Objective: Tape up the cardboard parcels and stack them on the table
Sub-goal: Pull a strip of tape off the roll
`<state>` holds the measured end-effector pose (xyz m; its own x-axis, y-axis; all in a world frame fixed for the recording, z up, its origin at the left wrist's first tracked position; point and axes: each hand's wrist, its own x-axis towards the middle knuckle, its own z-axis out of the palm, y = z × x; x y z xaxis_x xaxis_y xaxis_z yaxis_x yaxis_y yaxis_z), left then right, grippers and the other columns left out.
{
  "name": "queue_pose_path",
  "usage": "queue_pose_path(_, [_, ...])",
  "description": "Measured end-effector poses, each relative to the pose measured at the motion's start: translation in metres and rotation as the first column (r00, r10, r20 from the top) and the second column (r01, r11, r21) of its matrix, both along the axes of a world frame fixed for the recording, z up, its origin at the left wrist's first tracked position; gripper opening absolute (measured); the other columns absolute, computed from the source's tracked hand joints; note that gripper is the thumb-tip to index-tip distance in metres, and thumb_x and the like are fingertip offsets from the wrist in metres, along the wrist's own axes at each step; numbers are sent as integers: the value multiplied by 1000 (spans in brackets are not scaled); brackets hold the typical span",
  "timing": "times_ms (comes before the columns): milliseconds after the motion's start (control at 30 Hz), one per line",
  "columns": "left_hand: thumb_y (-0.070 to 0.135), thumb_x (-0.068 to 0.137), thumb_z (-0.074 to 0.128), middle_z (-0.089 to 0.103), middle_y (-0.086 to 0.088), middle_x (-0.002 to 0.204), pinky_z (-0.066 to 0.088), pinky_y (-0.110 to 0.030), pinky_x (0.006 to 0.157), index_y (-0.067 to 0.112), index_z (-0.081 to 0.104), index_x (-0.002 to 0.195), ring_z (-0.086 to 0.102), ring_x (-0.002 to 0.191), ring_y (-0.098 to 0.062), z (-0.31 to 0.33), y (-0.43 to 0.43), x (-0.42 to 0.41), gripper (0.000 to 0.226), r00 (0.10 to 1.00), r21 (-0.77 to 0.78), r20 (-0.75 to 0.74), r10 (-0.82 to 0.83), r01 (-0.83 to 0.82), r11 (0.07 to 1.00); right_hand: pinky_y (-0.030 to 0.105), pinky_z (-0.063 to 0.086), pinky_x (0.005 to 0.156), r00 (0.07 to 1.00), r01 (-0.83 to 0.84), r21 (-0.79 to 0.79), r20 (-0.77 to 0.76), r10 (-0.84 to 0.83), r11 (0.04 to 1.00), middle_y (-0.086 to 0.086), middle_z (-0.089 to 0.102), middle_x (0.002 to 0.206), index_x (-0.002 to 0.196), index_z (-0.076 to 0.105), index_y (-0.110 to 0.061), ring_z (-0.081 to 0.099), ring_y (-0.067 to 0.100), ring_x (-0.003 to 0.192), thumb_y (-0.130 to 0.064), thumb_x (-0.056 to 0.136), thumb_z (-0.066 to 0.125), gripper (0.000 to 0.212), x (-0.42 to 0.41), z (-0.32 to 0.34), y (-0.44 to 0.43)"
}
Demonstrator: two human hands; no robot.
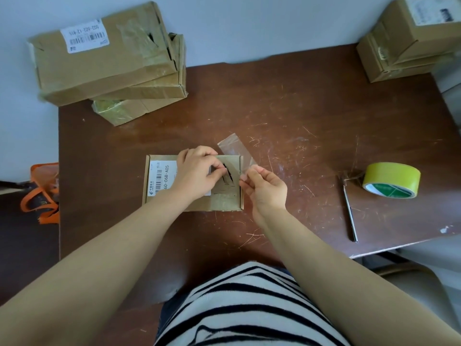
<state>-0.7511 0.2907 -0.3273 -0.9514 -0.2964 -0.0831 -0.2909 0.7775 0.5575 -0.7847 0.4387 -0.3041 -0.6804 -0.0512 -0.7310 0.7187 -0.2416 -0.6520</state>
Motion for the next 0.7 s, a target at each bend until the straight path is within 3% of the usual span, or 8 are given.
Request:
queue_pose_path(167, [30,85,69,57,2,116,16,-33,100,20,73,82,49,111,-20,1,3,1,11,1000,-38,7,19,-19,999,21,54,54,991,-1,38,135,-4,999,6,68,63,84,66,-3,67,12,56,-6,84,70,5,11,7,3])
queue_pose_path(300, [31,84,71,57,4,112,15,-30,96,21,74,81,49,109,-19,-1,5,2,11,998,-13,-5,69,-69,998,20,52,49,979,-39,71,201,24,997,5,71,62,86,66,-4,69,12,56,-8,81,74,10,18,9,3])
queue_pose_path(467, [29,80,75,59,4,110,13,-25,93,20,76,79,49,107,-20,-5,7,2,9,992,30,-27,127,-126,992,19,50,46,980,-92,126,187,67,988,5,72,67,90,68,-3,68,12,55,-9,79,76,14,19,9,2])
queue_pose_path(700, [26,78,77,61,1,107,15,-29,94,16,77,79,50,106,-23,-7,6,1,10,989,81,-35,146,-143,986,16,40,40,979,-202,309,70,190,929,-2,69,57,78,69,-14,59,7,44,-15,79,77,8,20,5,-2])
